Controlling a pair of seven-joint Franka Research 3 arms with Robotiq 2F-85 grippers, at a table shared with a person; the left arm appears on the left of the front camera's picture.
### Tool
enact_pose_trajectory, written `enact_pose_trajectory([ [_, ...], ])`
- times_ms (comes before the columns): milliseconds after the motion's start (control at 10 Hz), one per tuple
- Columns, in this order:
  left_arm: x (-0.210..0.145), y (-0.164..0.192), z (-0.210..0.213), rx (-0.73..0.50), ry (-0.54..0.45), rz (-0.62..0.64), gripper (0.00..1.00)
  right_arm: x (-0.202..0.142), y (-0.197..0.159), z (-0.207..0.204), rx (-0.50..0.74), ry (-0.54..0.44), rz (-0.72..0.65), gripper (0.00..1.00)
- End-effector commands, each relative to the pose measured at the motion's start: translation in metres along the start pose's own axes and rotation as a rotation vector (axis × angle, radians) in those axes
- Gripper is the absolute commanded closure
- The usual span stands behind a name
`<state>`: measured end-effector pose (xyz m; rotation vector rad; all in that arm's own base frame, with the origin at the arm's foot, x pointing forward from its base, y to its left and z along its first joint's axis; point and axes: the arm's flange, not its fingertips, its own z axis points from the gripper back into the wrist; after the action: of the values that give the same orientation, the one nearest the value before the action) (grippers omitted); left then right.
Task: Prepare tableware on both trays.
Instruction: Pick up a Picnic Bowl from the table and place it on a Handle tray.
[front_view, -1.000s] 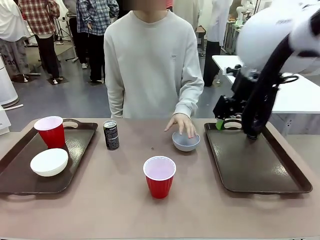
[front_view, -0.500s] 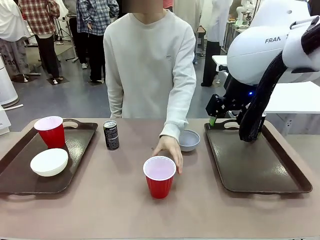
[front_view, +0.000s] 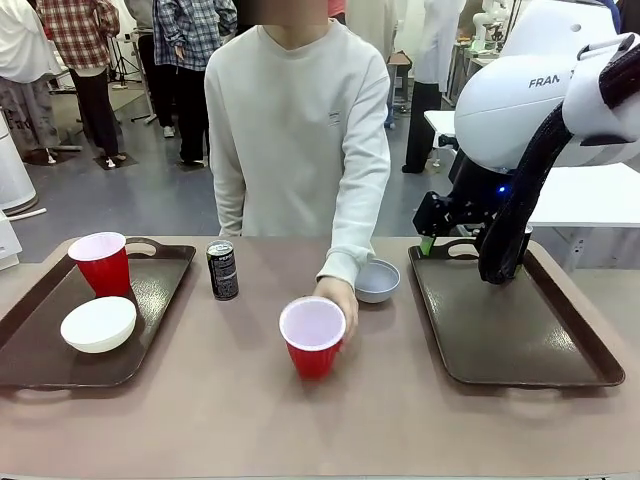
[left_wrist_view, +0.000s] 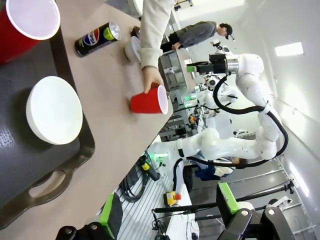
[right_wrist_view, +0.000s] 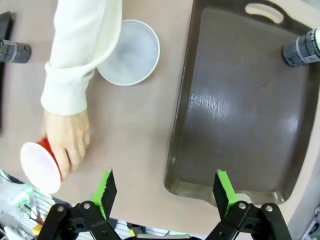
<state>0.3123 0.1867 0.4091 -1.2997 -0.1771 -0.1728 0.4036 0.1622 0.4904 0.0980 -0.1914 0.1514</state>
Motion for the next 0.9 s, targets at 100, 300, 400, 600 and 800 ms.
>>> enact_pose_trajectory([
  [100,-0.002,0.000,0.003,-0.006,0.004,-0.023,0.00,0.037,0.021,-0.016,-0.051,0.063,-0.032,0.00],
  [300,-0.002,0.000,0.003,-0.006,0.004,-0.023,0.00,0.071,0.045,-0.034,-0.069,0.053,-0.039,0.00],
  [400,-0.002,0.000,0.003,-0.006,0.004,-0.023,0.00,0.082,0.054,-0.050,-0.097,0.051,-0.049,0.00],
  [600,-0.002,0.000,0.003,-0.006,0.004,-0.023,0.00,0.100,0.066,-0.080,-0.175,0.062,-0.044,0.00],
  [800,-0.002,0.000,0.003,-0.006,0.004,-0.023,0.00,0.114,0.065,-0.108,-0.192,0.095,-0.040,0.00],
])
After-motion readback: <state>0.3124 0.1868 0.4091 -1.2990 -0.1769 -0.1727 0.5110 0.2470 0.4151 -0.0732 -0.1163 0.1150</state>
